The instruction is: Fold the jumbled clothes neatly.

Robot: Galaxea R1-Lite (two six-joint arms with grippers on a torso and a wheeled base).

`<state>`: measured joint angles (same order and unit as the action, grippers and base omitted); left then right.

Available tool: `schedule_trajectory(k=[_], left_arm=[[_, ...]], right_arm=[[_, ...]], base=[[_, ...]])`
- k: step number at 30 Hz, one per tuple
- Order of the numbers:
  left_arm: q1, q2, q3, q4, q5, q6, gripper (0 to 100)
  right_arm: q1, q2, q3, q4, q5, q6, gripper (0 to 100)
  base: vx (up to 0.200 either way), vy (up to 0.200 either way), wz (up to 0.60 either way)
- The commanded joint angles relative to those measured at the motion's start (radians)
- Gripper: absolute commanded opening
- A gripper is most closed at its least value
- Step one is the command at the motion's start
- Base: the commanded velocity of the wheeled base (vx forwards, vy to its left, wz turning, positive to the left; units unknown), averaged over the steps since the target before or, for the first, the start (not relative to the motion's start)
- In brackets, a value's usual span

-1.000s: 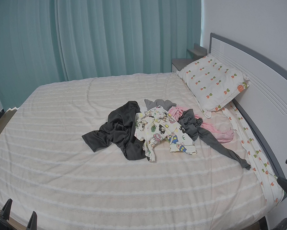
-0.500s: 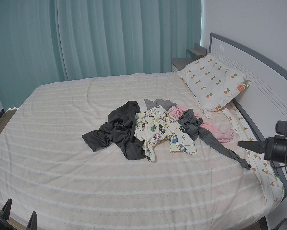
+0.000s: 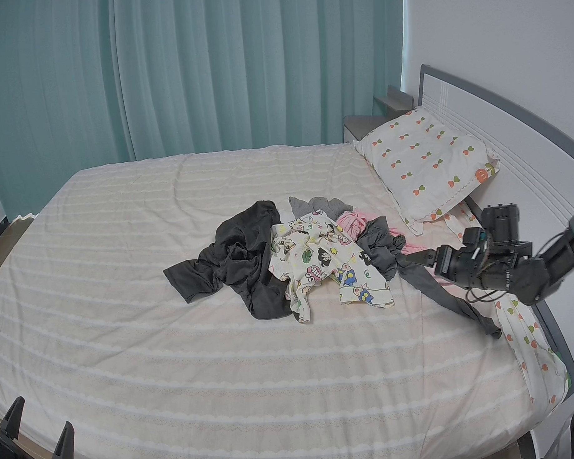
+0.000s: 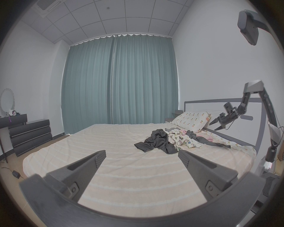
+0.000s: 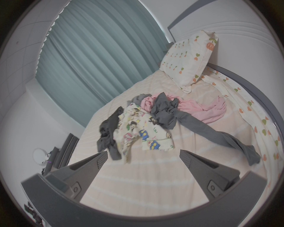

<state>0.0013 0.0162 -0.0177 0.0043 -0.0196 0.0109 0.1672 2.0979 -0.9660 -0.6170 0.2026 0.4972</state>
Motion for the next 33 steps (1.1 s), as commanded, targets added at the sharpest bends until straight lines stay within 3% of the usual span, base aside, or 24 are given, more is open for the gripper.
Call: schedule_trajectory(k=[1, 5, 9, 23, 33], left_arm=[[0.000, -0.009, 0.018, 0.000, 0.000, 0.000, 100], [0.000, -0.009, 0.018, 0.000, 0.000, 0.000, 100], [0.000, -0.009, 0.018, 0.000, 0.000, 0.000, 100], [0.000, -0.009, 0.018, 0.000, 0.000, 0.000, 100], [0.000, -0.009, 0.018, 0.000, 0.000, 0.000, 100]], right_arm=[[0.020, 0.433, -0.378, 0.045, -0.135, 0.027, 100], [0.032, 0.478, -0.456, 0.062, -0.149, 0.029, 100], [0.037, 0.545, -0.560, 0.071, -0.212, 0.024, 100], [0.098, 0.617, -0.660, 0.043, -0.213, 0.018, 100], [0.089, 0.676, -0.732, 0.045, -0.239, -0.051, 100]], base=[[0.000, 0.000, 0.00], [0.000, 0.000, 0.00], [0.000, 0.000, 0.00], [0.000, 0.000, 0.00], [0.000, 0.000, 0.00]])
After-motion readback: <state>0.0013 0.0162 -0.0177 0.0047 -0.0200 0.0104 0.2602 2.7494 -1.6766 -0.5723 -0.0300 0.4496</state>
